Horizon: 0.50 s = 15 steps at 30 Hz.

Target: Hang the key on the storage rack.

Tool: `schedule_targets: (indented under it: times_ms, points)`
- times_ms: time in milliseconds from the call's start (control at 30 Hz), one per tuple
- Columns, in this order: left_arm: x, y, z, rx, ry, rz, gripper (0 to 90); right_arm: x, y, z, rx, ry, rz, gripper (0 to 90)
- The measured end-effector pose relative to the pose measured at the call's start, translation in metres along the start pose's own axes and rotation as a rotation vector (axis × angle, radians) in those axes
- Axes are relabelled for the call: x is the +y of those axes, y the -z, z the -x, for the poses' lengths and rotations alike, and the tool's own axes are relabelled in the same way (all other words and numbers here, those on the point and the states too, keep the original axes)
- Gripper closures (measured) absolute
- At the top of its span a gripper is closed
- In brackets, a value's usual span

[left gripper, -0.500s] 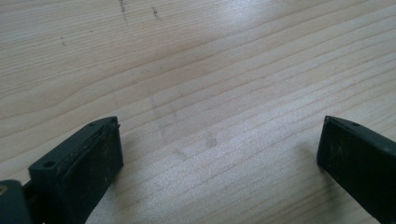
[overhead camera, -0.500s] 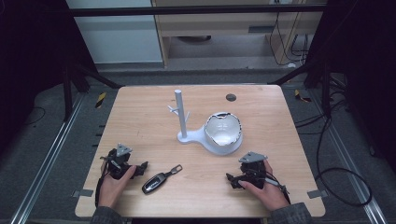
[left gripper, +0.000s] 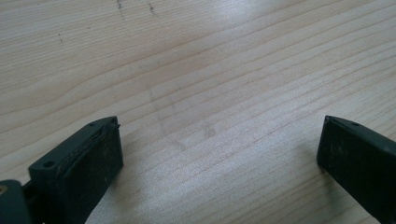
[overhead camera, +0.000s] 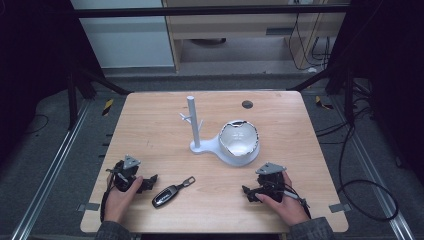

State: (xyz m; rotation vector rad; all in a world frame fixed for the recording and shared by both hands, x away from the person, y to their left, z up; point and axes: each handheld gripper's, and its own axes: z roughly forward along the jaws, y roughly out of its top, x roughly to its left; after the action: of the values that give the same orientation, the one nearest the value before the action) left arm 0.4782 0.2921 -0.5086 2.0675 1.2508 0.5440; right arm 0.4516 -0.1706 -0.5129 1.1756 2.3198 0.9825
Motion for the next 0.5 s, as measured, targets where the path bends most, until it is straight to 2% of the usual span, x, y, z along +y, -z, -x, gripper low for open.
schedule_targets:
  times_ms: [200,233,267,300,367,433,467,500]
  points:
    - [0.0,0.001,0.0,-0.008,-0.01,-0.007,0.2,0.0,0.0,0.0,0.0,0.001,0.002,0.4]
    - [0.003,0.002,-0.001,-0.023,-0.029,-0.031,0.2,0.0,0.0,0.0,0.0,0.001,0.001,0.4]
    - [0.011,0.007,-0.001,-0.019,-0.073,-0.076,7.0,0.0,0.0,0.0,0.001,0.002,0.002,0.4]
    - [0.016,0.012,0.0,-0.006,-0.089,-0.082,7.2,0.0,0.0,0.0,0.001,0.002,0.002,0.5]
    - [0.026,0.022,0.001,-0.009,-0.097,-0.075,6.3,0.0,0.0,0.0,0.001,0.001,0.002,0.4]
    - [0.037,0.033,0.002,-0.025,-0.083,-0.075,6.3,0.0,0.0,0.0,0.001,0.002,0.002,0.4]
    - [0.037,0.033,0.002,-0.025,-0.083,-0.075,6.3,0.0,0.0,0.0,0.001,0.002,0.002,0.4]
    - [0.049,0.044,0.007,-0.028,-0.09,-0.075,6.3,0.0,0.0,0.0,0.001,0.002,0.001,0.4]
